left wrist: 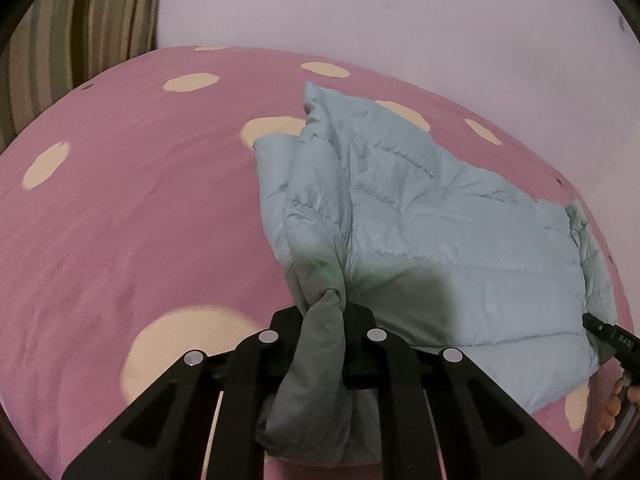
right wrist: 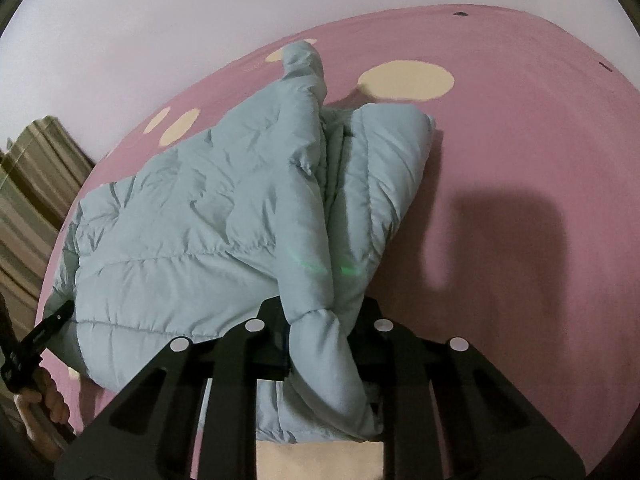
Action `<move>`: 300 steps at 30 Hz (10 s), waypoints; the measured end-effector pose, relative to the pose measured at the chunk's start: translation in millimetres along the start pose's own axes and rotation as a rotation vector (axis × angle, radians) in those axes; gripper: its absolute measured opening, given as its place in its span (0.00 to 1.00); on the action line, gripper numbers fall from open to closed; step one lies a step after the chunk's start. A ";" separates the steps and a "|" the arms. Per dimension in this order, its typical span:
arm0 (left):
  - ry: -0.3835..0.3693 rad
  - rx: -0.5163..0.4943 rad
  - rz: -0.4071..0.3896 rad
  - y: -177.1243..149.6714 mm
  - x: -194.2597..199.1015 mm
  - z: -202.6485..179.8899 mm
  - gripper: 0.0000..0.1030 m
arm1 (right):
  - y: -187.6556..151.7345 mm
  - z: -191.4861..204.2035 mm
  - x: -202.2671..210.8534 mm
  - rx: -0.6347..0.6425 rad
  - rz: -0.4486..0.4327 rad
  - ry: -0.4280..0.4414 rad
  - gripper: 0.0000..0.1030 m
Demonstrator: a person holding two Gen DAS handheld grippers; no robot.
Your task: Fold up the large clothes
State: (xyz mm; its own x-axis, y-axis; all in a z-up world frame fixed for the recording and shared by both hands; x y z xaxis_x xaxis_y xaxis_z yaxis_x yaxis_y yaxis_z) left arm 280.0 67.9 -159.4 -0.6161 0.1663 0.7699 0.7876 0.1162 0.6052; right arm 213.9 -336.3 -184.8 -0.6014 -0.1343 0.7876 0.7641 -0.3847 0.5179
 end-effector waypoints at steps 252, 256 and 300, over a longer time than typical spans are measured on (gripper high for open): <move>0.210 -0.236 -0.051 -74.3 49.2 -80.2 0.66 | -51.4 131.9 30.7 0.218 0.097 -0.012 0.10; 0.190 -0.219 -0.064 -68.7 60.5 -80.9 0.66 | -48.3 134.4 52.6 0.228 0.034 0.002 0.06; 0.020 -0.335 0.005 -93.9 46.3 -170.7 0.63 | -74.6 79.1 107.9 0.287 -0.033 -0.133 0.17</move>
State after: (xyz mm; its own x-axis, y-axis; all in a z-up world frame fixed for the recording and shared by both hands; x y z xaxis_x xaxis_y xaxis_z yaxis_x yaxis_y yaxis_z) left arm 175.6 -102.4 -146.1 -0.6152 0.1465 0.7746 0.7449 -0.2136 0.6320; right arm 110.4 -249.8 -112.1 -0.6057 0.0016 0.7957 0.7907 -0.1110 0.6021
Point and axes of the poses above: each gripper's, at about its wrist camera, not at the fingertips, and x roughly against the way its jaws point, z to its left, y to its top, the point moved 1 cm from there along -x, roughly the way its jaws point, and after that the axes turned 1 degree about -x, right-handed, at the moved point
